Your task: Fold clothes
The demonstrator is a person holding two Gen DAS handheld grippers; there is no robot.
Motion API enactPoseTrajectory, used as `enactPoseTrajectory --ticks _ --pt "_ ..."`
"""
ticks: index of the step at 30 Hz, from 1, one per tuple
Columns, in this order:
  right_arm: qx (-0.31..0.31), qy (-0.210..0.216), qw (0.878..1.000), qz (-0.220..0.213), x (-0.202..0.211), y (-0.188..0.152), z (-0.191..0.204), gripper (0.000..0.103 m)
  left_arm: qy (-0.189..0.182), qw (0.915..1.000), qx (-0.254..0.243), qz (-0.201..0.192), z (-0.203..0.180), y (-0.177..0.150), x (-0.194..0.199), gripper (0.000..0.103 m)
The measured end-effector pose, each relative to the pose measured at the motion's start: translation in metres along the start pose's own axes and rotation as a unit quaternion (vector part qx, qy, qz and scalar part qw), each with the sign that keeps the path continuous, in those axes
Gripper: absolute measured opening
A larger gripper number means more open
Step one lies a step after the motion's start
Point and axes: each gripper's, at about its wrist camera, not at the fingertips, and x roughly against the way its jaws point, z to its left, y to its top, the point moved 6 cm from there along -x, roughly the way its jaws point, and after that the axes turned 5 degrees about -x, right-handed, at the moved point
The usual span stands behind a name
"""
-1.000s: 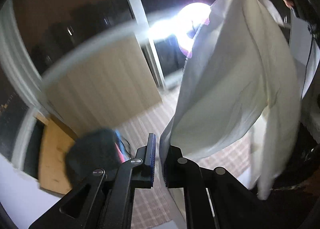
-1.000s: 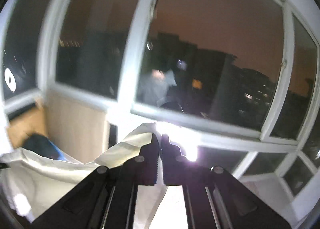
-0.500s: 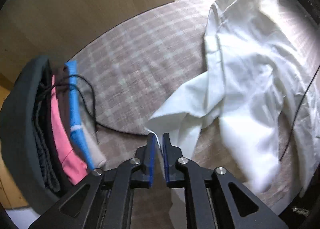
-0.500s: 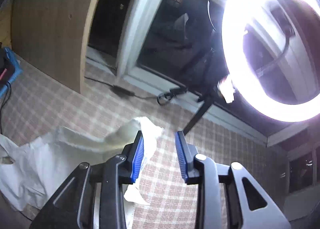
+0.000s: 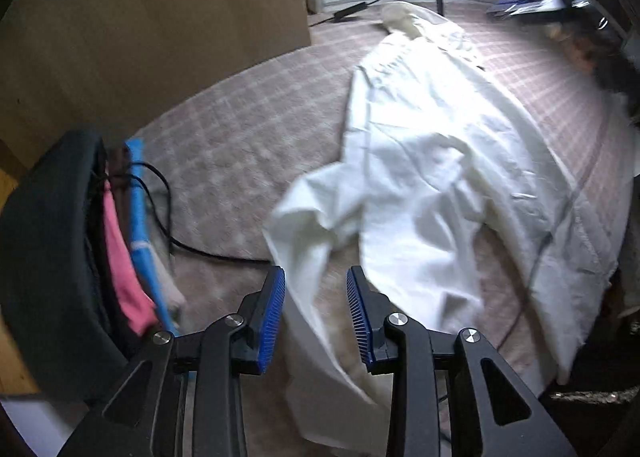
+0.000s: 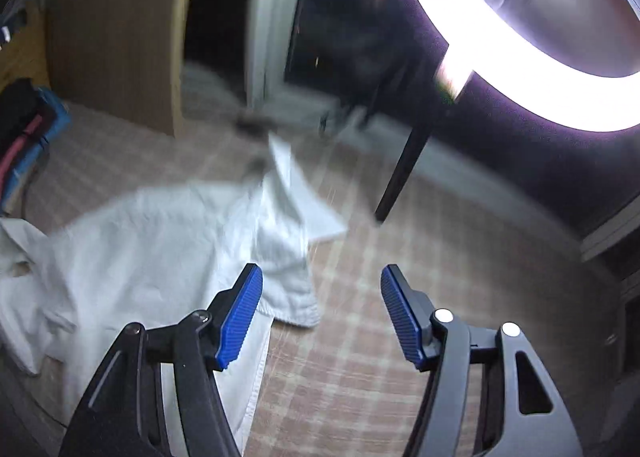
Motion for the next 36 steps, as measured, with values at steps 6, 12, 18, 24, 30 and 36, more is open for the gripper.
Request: enactPoseTrajectory --ticks 6,12,18,24,30,36 --pt "-0.011 0.033 0.999 0.019 -0.035 -0.006 0.005 0.061 -0.002 0.9997 0.023 0.008 -0.004 -0.018 -0.002 0.031" --pt "-0.022 0.066 0.997 0.038 -0.07 -0.011 0.011 0.007 -0.007 0.9991 0.04 0.012 0.0 -0.019 -0.02 0.031" --pt "0.014 0.039 0.999 -0.003 -0.049 -0.007 0.016 0.005 -0.015 0.9991 0.037 0.015 -0.009 -0.01 -0.026 0.033" --pt "0.021 0.005 0.999 -0.027 -0.041 0.01 -0.002 0.005 -0.004 0.9988 0.044 0.021 -0.007 -0.011 -0.027 0.034" --pt "0.058 -0.055 0.995 -0.066 -0.045 0.035 0.003 0.004 0.0 0.9983 0.054 0.024 -0.007 -0.014 -0.032 0.034" --pt "0.094 -0.115 0.983 -0.105 -0.048 0.06 0.01 0.004 0.013 0.9971 0.07 0.026 0.0 -0.024 -0.025 0.035"
